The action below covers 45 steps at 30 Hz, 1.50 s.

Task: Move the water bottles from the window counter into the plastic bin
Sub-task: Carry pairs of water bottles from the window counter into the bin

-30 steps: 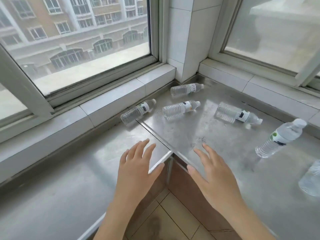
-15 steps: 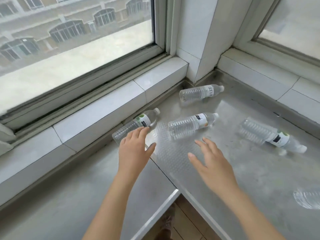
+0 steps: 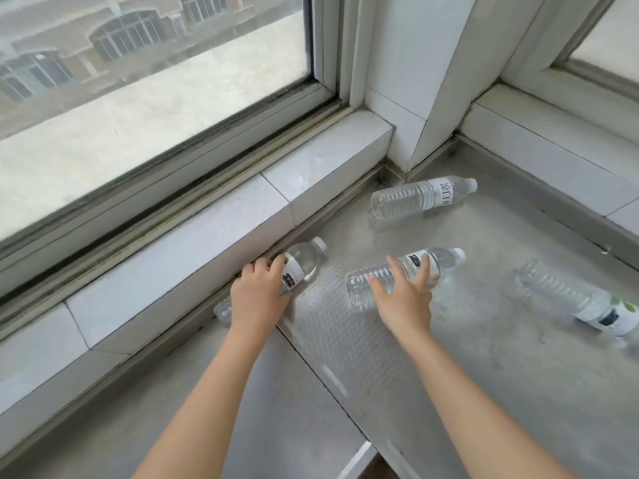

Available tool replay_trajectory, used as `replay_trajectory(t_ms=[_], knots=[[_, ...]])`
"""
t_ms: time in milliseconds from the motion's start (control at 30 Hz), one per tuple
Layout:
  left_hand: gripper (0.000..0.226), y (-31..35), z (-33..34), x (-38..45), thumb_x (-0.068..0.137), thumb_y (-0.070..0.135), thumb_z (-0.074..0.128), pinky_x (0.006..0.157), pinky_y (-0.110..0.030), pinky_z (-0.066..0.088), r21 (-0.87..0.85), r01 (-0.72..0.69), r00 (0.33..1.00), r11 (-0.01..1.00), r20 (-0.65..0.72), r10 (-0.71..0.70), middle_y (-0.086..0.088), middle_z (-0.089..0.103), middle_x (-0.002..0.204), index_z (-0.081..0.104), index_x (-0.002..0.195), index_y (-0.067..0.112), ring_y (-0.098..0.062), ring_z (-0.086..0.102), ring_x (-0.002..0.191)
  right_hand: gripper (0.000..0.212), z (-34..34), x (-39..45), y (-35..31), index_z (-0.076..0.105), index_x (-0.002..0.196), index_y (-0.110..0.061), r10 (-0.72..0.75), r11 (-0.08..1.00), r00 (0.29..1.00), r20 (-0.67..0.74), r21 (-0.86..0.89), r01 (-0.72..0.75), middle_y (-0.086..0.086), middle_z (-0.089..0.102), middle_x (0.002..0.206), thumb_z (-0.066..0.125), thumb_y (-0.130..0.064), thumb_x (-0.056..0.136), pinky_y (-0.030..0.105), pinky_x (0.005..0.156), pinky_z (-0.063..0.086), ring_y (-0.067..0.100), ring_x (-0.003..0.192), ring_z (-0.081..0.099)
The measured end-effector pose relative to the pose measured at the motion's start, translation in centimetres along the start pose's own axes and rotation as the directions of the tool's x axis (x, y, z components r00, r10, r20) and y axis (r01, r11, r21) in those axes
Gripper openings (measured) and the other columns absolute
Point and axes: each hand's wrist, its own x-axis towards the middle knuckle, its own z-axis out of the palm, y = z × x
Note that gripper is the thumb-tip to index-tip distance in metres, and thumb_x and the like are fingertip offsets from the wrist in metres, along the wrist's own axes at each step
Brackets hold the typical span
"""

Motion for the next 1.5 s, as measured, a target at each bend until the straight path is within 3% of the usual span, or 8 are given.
replay_trajectory(t_ms=[200,300,433,600,800,933,1233,1500], knots=[[0.058,-0.2,0.3,0.2,0.055,0.02,0.094,0.049,-0.035,0.047,-0.021,-0.01,0.999,1.0,-0.039,0.009,-0.018,0.072,0.088,0.074,0.108,0.007,-0.039,0.066,0.071,0.024,0.4,1.9,-0.1,0.064,0.1,-0.028,-0.087,0.996,0.995,-0.05,0.021,0.088,-0.005,0.021,0.154,0.06,-0.046,0.085,0.034,0.08,0.033,0.043,0.118,0.041],[0.054,-0.5,0.4,0.6,0.067,0.028,0.088,0.057,-0.037,0.048,-0.035,-0.001,0.999,0.999,-0.033,0.0,-0.016,0.072,0.097,0.071,0.116,0.011,-0.039,0.065,0.082,0.012,0.5,1.7,0.0,0.066,0.08,-0.021,-0.31,0.949,0.951,-0.008,-0.062,0.309,-0.01,0.04,0.145,0.071,-0.032,0.081,0.044,0.097,0.037,0.031,0.115,0.041],[0.057,-0.7,0.5,0.8,0.074,0.039,0.081,0.064,-0.037,0.048,-0.043,0.012,0.998,0.999,-0.06,-0.015,-0.01,0.07,0.109,0.066,0.124,0.018,-0.036,0.064,0.094,0.046,1.2,0.8,0.5,0.058,0.109,-0.021,-0.479,0.877,0.878,0.005,-0.028,0.479,-0.005,0.043,0.135,0.072,-0.004,0.07,0.046,0.091,0.047,0.027,0.116,0.044],[0.065,-0.4,0.5,0.3,0.061,0.026,0.092,0.058,-0.037,0.05,-0.02,-0.007,1.0,1.0,-0.02,0.006,-0.014,0.072,0.104,0.069,0.121,0.013,-0.038,0.065,0.085,0.092,1.3,0.7,0.5,0.027,0.141,-0.028,-0.154,0.987,0.987,-0.042,0.05,0.156,0.002,0.042,0.133,0.079,-0.027,0.065,0.035,0.073,0.049,0.025,0.103,0.059],[0.075,0.5,1.2,0.0,0.036,0.002,0.094,0.039,-0.03,0.049,0.136,0.015,0.993,0.991,-0.118,0.001,-0.016,0.072,0.086,0.075,0.108,0.007,-0.034,0.065,0.061,0.09,0.0,1.5,-0.2,0.034,0.138,-0.025,0.03,0.997,0.998,0.047,-0.076,-0.026,0.003,0.062,0.113,0.079,-0.04,0.061,0.029,0.067,0.037,0.024,0.094,0.062],[0.069,0.7,1.3,0.4,0.048,0.011,0.091,0.045,-0.03,0.047,0.156,0.028,0.997,0.987,-0.073,-0.017,-0.012,0.07,0.091,0.069,0.113,0.009,-0.031,0.065,0.075,0.086,-0.9,1.3,-0.1,0.043,0.132,-0.028,0.056,0.996,0.995,0.088,0.07,-0.063,-0.002,0.066,0.102,0.082,-0.032,0.056,0.028,0.067,0.042,0.02,0.085,0.063],[0.071,1.2,0.3,-1.5,0.062,0.044,0.078,0.067,-0.03,0.04,-0.237,0.225,0.973,0.945,0.002,-0.231,0.002,0.056,0.103,0.058,0.128,0.026,-0.023,0.058,0.099,0.083,-2.4,-0.9,1.2,0.048,0.125,-0.032,0.04,0.903,0.983,0.181,0.415,-0.113,-0.014,0.067,0.092,0.083,-0.017,0.051,0.04,0.077,0.057,0.01,0.079,0.068],[0.064,3.0,-3.2,-7.1,0.047,0.036,0.092,0.068,-0.012,0.041,-0.808,0.189,0.88,0.558,-0.112,-0.461,0.021,0.069,0.095,0.069,0.106,0.041,0.009,0.062,0.087,0.087,-6.7,-5.0,0.9,0.044,0.124,-0.031,-0.132,0.741,0.979,0.158,0.671,-0.008,0.001,0.067,0.106,0.088,-0.005,0.054,0.041,0.079,0.059,0.015,0.084,0.072]])
